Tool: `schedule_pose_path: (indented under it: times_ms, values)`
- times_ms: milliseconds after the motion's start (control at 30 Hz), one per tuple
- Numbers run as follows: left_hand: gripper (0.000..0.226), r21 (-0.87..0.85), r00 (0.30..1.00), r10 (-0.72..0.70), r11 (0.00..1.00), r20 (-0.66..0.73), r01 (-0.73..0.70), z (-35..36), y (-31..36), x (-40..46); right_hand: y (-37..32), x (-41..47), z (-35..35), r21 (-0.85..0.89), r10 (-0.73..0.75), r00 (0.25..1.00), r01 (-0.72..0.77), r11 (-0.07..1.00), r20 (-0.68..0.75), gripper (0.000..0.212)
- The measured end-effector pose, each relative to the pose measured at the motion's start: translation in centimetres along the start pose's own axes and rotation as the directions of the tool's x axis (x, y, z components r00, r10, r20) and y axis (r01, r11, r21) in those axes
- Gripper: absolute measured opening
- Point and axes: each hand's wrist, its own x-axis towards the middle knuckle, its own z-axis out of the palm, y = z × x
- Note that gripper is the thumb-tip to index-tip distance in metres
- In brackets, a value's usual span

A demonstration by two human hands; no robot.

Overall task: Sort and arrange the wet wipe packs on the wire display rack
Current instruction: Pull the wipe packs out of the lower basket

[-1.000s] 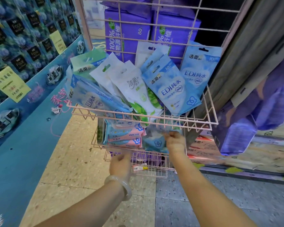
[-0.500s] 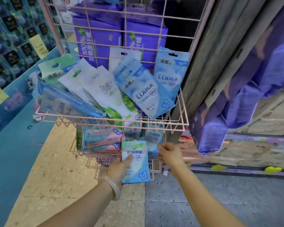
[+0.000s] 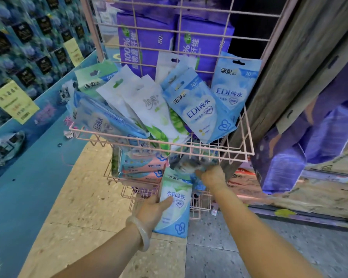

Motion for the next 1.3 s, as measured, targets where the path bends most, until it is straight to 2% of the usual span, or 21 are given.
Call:
schedule_pose_path:
  times_ms: [67,167,233,333,367,433,500,567,633,700,767,833,933,1067,1133,1167,1233,1300]
  values:
    - [0.018,0.003,1.000,-0.021,1.000,0.013,0.021,-0.1,-0.2,0.1,0.2,-0.2,-0.9,0.190,0.002,1.000,0.000,0.982,-0.006,0.020]
    - [0.022,0.011,0.997,-0.054,0.998,0.049,0.054,-0.3,-0.4,0.3,1.3,-1.4,-3.4,0.538,0.010,1.000,-0.012,0.843,0.006,0.006]
    - [0.026,-0.006,0.994,-0.075,0.997,0.075,0.075,-0.4,-0.7,0.6,2.8,-2.7,-5.4,0.665,0.006,0.999,-0.030,0.746,0.038,0.020]
    - [0.037,-0.122,0.992,-0.088,0.988,0.095,0.099,-0.2,-1.2,0.8,5.0,-5.8,-7.5,0.749,-0.007,0.993,-0.083,0.658,0.116,0.031]
    - [0.042,-0.168,0.989,-0.094,0.979,0.112,0.112,0.0,-1.4,0.9,5.5,-7.0,-7.6,0.733,-0.025,0.988,-0.097,0.673,0.154,0.032]
    - [0.055,-0.236,0.970,-0.112,0.958,0.214,0.163,0.5,-1.4,1.1,5.9,-9.1,-6.4,0.610,-0.072,0.974,-0.076,0.789,0.215,0.028]
    - [0.060,-0.211,0.939,-0.088,0.964,0.331,0.164,1.2,-1.6,0.8,5.9,-10.4,-4.3,0.475,-0.096,0.963,-0.037,0.879,0.252,0.026]
    - [0.051,-0.161,0.943,-0.070,0.979,0.324,0.128,1.7,-1.9,0.3,5.4,-11.2,-2.7,0.405,-0.096,0.950,-0.035,0.914,0.298,0.027]
    - [0.052,-0.136,0.974,-0.066,0.986,0.217,0.097,1.3,-2.2,0.2,4.7,-10.9,-2.3,0.352,-0.118,0.934,-0.009,0.936,0.338,0.026]
    - [0.042,-0.113,0.985,-0.060,0.991,0.162,0.079,0.2,-2.6,0.3,4.0,-9.3,-2.5,0.341,-0.135,0.955,0.039,0.939,0.265,0.023]
    - [0.039,-0.112,0.986,-0.054,0.991,0.160,0.073,-0.9,-2.9,0.3,3.1,-6.5,-2.5,0.281,-0.111,0.988,0.077,0.957,0.108,0.018]
    - [0.039,-0.130,0.981,-0.040,0.989,0.190,0.066,-1.4,-3.4,0.2,1.8,-3.9,-2.2,0.126,-0.068,0.997,0.062,0.990,0.045,0.038]
    - [0.035,-0.175,0.977,-0.061,0.980,0.205,0.098,-1.7,-4.0,0.0,0.3,-1.2,-0.9,0.016,-0.023,0.994,0.022,1.000,0.104,0.054]
    - [0.035,-0.182,0.984,-0.052,0.980,0.168,0.083,-2.2,-3.8,0.2,-0.6,0.1,1.5,-0.043,-0.019,0.991,0.025,0.999,0.130,0.076]
    - [0.030,-0.189,0.990,-0.041,0.980,0.136,0.067,-2.3,-3.6,0.4,-0.9,0.1,2.4,-0.206,0.032,0.991,-0.004,0.979,0.132,0.087]
    - [0.029,-0.199,0.992,-0.035,0.978,0.120,0.059,-2.4,-3.6,0.4,-1.0,0.2,2.7,-0.228,0.064,0.993,-0.040,0.973,0.102,0.092]
    - [0.026,-0.209,0.993,-0.027,0.977,0.113,0.050,-2.4,-3.6,0.5,-0.9,0.5,3.0,-0.160,0.128,0.991,-0.121,0.980,0.033,0.097]
    - [0.026,-0.211,0.993,-0.036,0.976,0.115,0.060,-2.3,-3.5,0.5,-1.2,0.6,2.6,0.025,0.161,0.986,-0.162,0.986,0.035,0.084]
